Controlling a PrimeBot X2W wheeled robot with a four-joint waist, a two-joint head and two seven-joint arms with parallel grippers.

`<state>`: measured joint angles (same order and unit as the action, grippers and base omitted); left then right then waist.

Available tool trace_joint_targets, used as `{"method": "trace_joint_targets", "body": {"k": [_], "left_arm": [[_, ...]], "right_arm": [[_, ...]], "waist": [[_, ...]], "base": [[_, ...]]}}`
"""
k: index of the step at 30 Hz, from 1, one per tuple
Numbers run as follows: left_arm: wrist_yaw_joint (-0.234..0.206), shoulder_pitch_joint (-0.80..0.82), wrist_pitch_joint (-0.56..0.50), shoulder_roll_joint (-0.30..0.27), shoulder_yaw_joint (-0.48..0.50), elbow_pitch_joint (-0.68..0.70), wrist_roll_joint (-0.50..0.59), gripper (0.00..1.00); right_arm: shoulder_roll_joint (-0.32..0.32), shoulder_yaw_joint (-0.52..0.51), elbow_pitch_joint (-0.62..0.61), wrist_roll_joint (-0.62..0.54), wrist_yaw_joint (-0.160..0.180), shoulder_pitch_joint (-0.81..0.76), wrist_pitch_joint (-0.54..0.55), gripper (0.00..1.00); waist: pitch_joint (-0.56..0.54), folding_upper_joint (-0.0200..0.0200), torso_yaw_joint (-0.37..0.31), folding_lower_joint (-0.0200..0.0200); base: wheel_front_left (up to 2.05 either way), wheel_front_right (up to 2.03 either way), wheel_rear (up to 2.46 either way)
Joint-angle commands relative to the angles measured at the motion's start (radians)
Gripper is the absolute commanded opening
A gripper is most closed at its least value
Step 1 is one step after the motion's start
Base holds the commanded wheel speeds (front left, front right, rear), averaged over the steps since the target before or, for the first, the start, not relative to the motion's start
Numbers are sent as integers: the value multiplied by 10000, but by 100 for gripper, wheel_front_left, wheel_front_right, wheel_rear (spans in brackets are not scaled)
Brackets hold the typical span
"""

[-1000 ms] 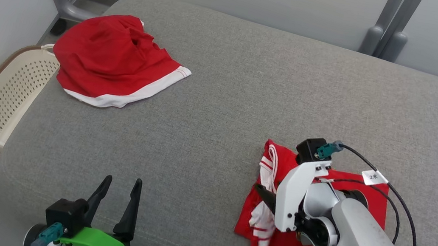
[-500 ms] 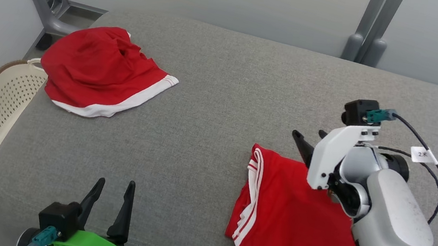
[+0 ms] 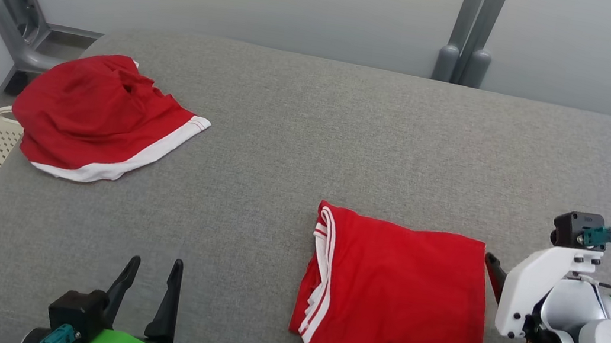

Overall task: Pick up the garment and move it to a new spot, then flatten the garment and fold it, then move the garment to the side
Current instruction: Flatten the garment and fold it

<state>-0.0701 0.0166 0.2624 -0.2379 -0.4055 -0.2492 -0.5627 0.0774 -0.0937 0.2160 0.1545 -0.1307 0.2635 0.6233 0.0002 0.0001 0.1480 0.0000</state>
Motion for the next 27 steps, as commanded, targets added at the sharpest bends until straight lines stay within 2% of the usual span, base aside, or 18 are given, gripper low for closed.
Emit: {"method": "trace_joint_targets", "body": {"k": [1,7,14,18,19,20,21,22,27], "left_arm": [[11,-26,31,-6,-17,30,-16,100],[114,134,31,53,-39,-55,27,100],[157,160,32,89,-34,-84,93,100],[181,228,30,98,-18,-74,114,100],[194,249,32,111,-28,-82,113,100],[196,267,32,126,-33,-85,118,100],[193,285,32,139,-38,-87,125,100],[212,318,32,141,-36,-87,134,100],[305,503,32,227,-25,-147,179,100]], "right_arm": [[-42,-13,-258,-89,1,-369,71,100],[-185,282,-864,37,1,-1205,-200,100],[-257,1587,-795,-160,1,-1503,-1518,100],[-250,2318,-306,-41,2,-1248,-2399,100],[-254,2475,-118,-43,2,-1161,-2571,88],[-255,2608,59,-39,2,-1062,-2719,48],[-257,2735,249,-50,2,-949,-2879,30],[-251,2832,428,-10,2,-833,-3022,0],[-254,3380,1291,132,2,-200,-3597,0]], "waist": [[65,-1,-154,0],[182,-1,-222,0],[283,-1,-103,0],[394,-1,29,0],[423,-1,71,0],[463,-1,119,0],[506,-1,165,0],[562,-1,213,0],[877,-1,510,0]], "base": [[0,0,0],[0,0,0],[0,0,0],[0,0,0],[0,0,0],[0,0,0],[0,0,0],[0,0,0],[0,0,0]]}}
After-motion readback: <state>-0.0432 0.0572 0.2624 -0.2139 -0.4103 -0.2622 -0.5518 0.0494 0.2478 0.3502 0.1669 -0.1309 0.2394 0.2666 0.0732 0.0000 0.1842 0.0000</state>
